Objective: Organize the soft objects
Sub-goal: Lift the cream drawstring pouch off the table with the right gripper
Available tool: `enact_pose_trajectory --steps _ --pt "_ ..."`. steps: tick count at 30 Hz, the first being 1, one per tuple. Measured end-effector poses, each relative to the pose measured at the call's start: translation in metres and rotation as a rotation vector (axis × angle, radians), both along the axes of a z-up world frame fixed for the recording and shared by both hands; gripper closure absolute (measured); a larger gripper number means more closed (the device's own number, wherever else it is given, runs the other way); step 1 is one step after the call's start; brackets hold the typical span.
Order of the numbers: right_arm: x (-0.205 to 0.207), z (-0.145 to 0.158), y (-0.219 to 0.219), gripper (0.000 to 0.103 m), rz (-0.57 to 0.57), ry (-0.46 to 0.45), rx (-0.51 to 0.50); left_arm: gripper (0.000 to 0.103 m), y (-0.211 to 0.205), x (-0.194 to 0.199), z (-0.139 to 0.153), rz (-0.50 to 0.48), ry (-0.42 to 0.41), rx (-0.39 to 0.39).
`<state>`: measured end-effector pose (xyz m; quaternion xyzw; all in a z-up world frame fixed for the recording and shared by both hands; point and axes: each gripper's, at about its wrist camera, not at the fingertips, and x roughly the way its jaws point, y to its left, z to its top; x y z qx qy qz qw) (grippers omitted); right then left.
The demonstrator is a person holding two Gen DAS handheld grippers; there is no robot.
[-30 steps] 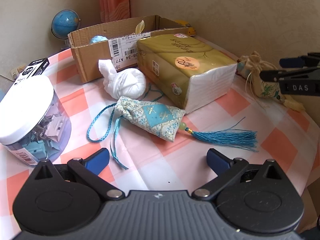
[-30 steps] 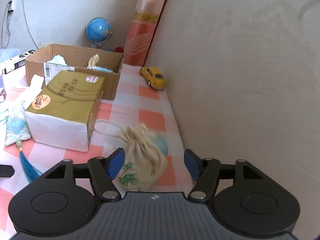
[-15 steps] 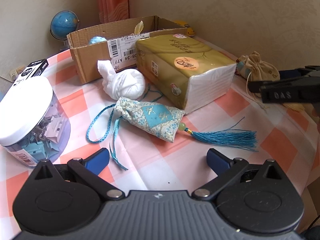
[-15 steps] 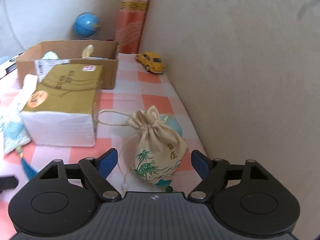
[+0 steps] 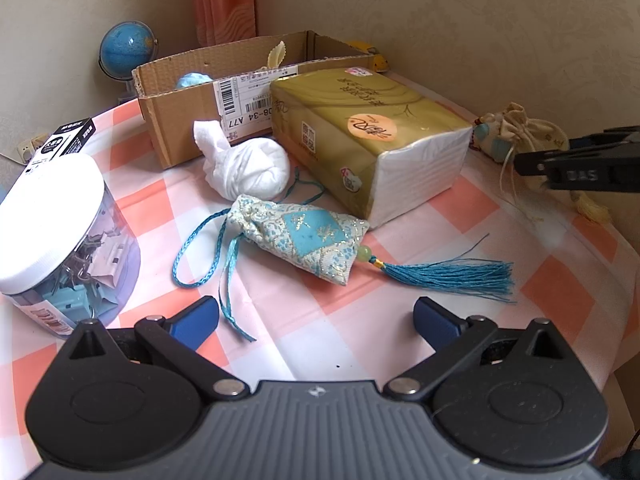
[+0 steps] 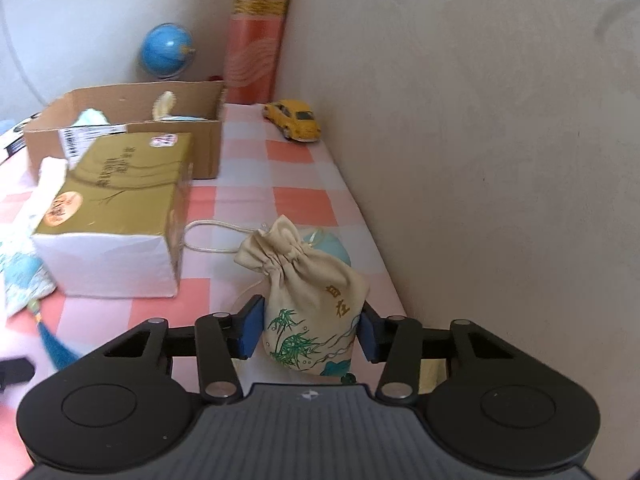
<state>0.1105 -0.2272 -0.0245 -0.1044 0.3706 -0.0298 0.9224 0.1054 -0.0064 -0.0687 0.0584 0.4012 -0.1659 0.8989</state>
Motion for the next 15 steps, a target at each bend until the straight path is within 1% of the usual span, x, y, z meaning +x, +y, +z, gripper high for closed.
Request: enact_pose_trajectory --steps 3,8,11,15 --pt "-0.009 0.012 -0.006 0.052 0.068 0.004 0.018 0.000 0.000 0.000 0.000 -0.005 -0.001 0.000" --pt "-0.027 0.027 -0.008 0.053 0.163 0.003 -0.005 0.000 0.001 0.000 0.000 -0.012 -0.002 0.001" --pt "-0.037 0.036 -0.008 0.053 0.189 -0.012 -0.006 0.000 0.001 0.000 0.000 -0.018 -0.004 0.000" --pt "-0.041 0.049 -0.011 0.054 0.195 -0.041 0.008 0.000 0.002 0.000 0.000 -0.022 -0.002 0.000"
